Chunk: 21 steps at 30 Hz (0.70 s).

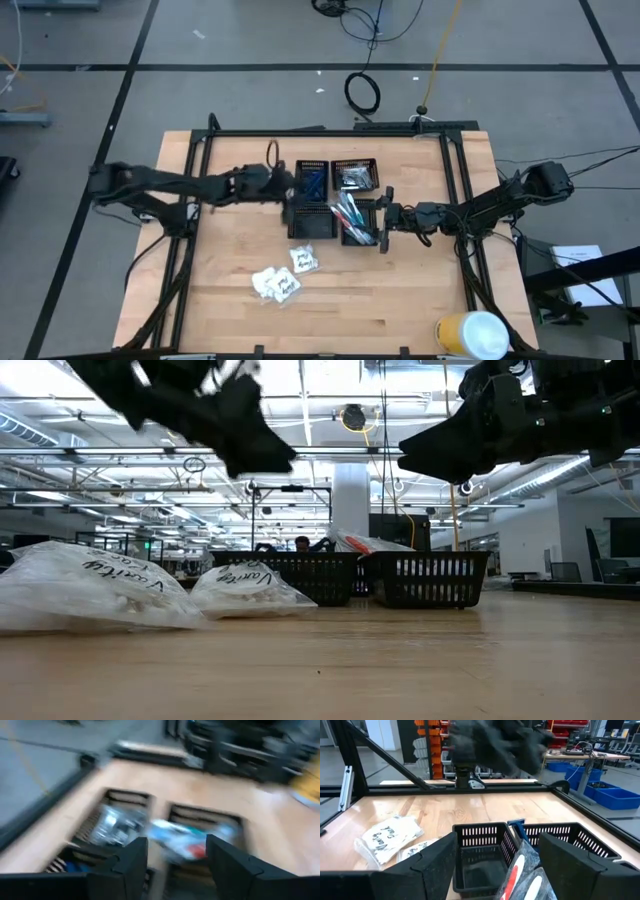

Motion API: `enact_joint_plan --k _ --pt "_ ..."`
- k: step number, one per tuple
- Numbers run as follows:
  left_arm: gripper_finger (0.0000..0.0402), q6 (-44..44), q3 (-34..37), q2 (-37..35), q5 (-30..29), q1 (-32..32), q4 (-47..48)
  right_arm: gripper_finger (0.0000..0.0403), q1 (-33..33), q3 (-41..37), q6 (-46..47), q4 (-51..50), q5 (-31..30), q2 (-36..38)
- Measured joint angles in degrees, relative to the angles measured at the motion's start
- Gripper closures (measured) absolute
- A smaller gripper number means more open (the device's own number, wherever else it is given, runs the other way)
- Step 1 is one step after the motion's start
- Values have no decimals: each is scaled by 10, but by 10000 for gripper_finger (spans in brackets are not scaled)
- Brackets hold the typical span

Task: Pick & Place Travel size toiletries
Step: Put the white cotton pack into the bottom left black bin

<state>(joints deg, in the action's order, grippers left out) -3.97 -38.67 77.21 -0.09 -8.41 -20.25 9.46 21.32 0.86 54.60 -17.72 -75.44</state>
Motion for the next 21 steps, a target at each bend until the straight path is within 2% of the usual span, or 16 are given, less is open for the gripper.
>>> enact_joint_plan --k 4,8,11,14,21 --pt "218 -31 -57 -72 -15 94 215 140 0 0 -3 0 0 0" --pt "220 -121 -111 -78 -75 223 404 140 0 0 -8 3 -1 0" --pt "220 -214 -130 -42 -119 307 454 140 0 0 -15 4 -1 0" --pt "220 -297 -141 11 -120 356 460 140 0 0 -15 9 -1 0" --pt "220 -406 -147 127 -56 381 469 140 0 0 -17 28 -1 0"
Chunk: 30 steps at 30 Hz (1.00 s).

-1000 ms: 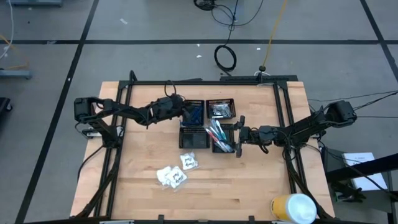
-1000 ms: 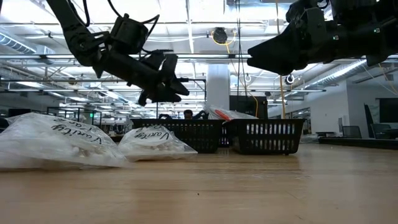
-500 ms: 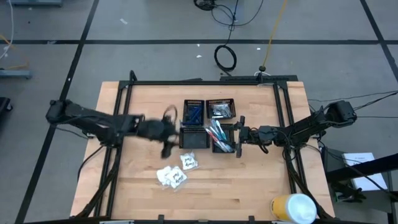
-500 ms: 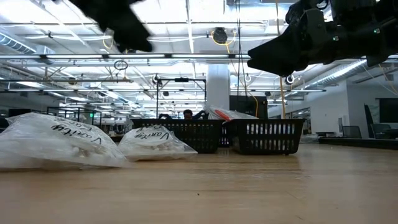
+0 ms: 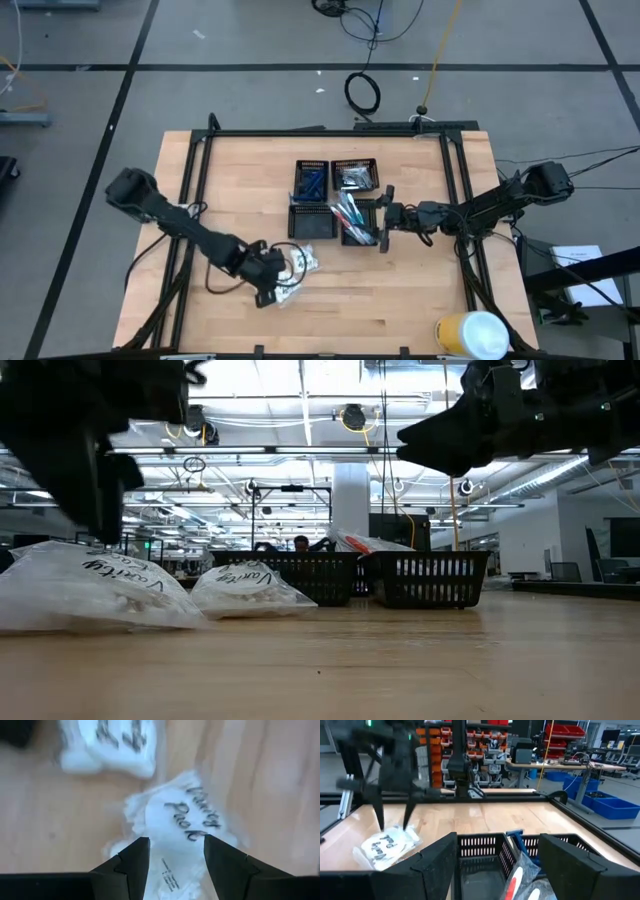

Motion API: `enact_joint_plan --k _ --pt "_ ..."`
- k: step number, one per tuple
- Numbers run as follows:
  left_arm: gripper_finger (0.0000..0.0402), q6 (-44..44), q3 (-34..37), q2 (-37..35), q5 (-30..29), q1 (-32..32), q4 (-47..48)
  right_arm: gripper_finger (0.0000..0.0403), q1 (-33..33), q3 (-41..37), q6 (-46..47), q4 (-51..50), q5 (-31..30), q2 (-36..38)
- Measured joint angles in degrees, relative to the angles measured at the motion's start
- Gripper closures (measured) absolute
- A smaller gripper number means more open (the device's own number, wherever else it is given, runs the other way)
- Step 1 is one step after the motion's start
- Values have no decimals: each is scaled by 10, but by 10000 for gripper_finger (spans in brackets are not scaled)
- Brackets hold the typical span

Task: Pick & Place Travel size toiletries
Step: Put the white cotton pack into the bottom left black bin

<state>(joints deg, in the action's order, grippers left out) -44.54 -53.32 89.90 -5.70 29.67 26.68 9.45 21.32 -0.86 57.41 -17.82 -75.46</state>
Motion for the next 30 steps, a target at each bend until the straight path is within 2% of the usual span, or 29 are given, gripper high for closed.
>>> enact_joint_plan --k 6,13,16,21,27,30 --pt "220 -47 0 48 11 -3 -3 140 0 0 -2 14 1 0" --pt "228 -57 0 61 18 -5 3 140 0 0 -5 13 1 0" --pt "269 -55 0 61 41 -8 3 140 0 0 -5 10 1 0" --pt "382 -48 0 53 83 -18 0 140 0 0 -5 10 1 0" --pt "397 -18 -11 23 66 -20 7 140 0 0 -5 10 1 0" --pt "396 18 -29 -4 28 -19 6 140 0 0 -5 10 1 0"
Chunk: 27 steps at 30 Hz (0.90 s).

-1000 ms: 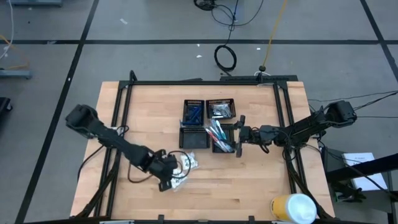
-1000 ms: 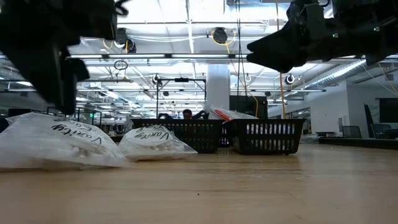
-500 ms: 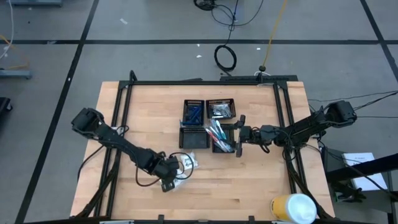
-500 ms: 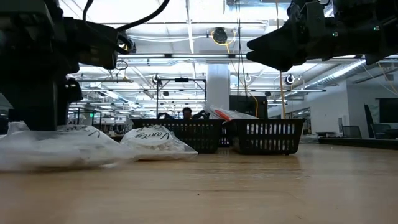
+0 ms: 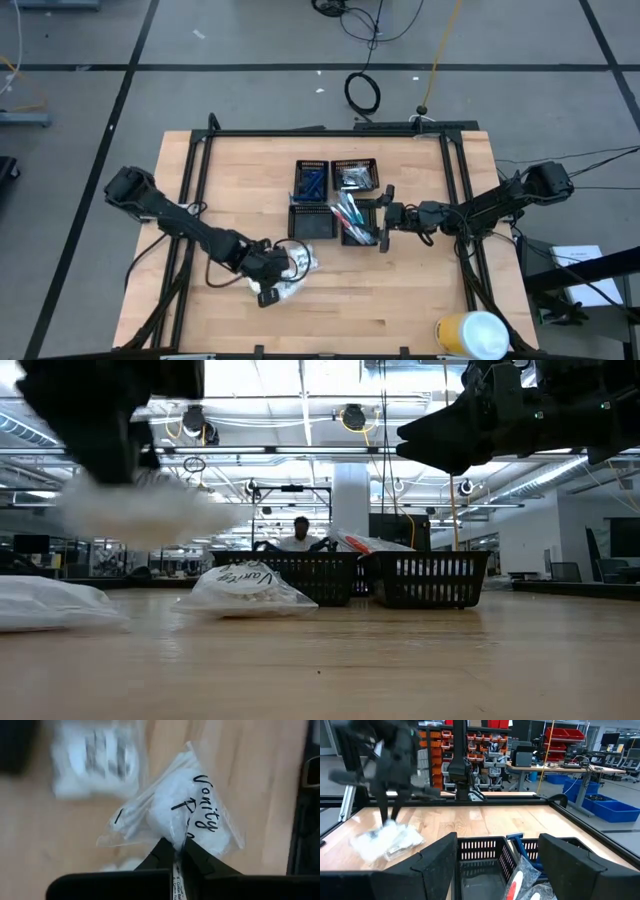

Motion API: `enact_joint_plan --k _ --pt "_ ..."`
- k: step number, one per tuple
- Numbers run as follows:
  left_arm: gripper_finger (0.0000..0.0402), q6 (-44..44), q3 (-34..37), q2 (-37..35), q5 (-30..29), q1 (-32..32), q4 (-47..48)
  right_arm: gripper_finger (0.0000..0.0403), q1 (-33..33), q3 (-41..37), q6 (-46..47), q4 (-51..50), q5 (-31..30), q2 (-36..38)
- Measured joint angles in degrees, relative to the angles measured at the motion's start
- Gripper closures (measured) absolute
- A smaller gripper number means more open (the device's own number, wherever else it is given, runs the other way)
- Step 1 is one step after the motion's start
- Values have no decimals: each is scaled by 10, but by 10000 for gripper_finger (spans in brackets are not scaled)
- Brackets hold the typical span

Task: Pick & Place Travel size toiletries
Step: Put the white cotton pack into the bottom left black bin

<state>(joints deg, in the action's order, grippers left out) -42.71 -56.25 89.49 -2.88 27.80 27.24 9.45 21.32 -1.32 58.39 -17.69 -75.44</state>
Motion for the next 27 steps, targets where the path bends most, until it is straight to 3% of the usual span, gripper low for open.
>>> enact_joint_plan --k 3,11,22,27 --pt "398 54 -18 -23 -41 0 1 140 0 0 0 -1 0 0" --pt "399 159 -52 -72 -223 -43 -6 140 0 0 0 -4 0 0" --pt "398 184 -52 -53 -226 -177 -15 140 0 0 0 -8 0 0" --pt "376 182 -52 -50 -226 -212 -23 140 0 0 0 -11 -1 0"
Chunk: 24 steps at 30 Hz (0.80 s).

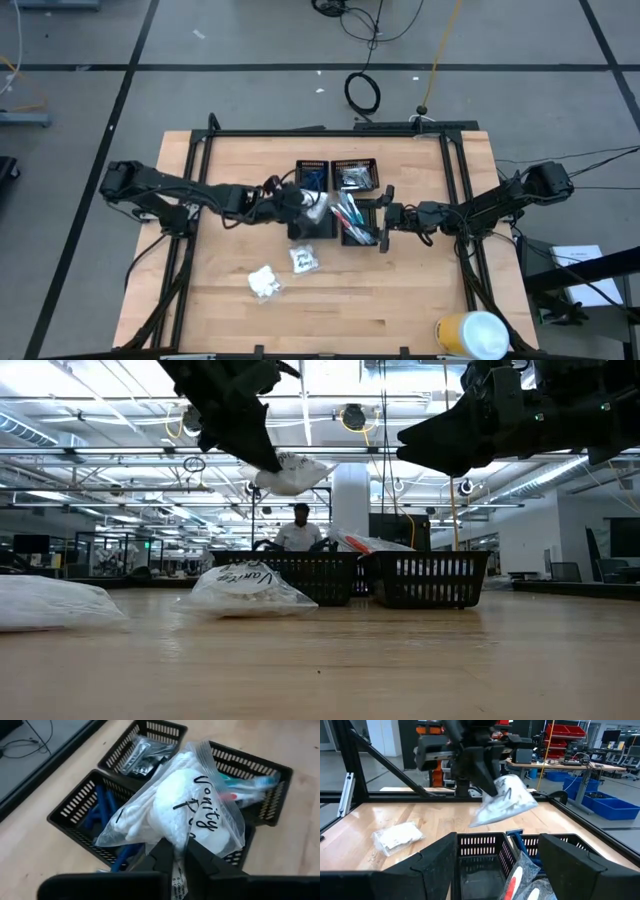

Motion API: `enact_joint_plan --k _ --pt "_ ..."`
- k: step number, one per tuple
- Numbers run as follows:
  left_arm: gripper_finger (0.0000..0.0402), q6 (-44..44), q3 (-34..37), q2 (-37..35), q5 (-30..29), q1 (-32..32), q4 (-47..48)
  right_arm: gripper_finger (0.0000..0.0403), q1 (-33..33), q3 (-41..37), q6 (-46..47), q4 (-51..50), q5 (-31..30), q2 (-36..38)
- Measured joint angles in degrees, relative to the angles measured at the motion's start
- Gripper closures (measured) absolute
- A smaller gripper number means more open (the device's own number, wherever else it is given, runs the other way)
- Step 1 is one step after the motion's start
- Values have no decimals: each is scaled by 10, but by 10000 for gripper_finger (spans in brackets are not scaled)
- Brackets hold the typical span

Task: Pick & Place Travel size toiletries
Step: Put the white cotton pack into the bottom left black bin

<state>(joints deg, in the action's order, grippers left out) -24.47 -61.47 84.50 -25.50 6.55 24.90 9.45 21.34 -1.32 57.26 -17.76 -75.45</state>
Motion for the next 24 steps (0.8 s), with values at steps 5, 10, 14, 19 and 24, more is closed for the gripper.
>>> enact_joint_plan --k 5,10,14,19,24 --pt "366 2 0 0 0 -12 -13 140 0 0 -4 -2 0 0" --pt "365 2 0 0 4 -12 -11 140 0 0 -8 -5 -1 0" --pt "364 6 0 0 60 -12 -10 140 0 0 -9 -5 -1 0" --pt "364 -1 3 4 77 -7 -13 140 0 0 -9 -4 -1 0" --pt "364 -11 4 42 76 -4 -16 140 0 0 -9 -3 -1 0"
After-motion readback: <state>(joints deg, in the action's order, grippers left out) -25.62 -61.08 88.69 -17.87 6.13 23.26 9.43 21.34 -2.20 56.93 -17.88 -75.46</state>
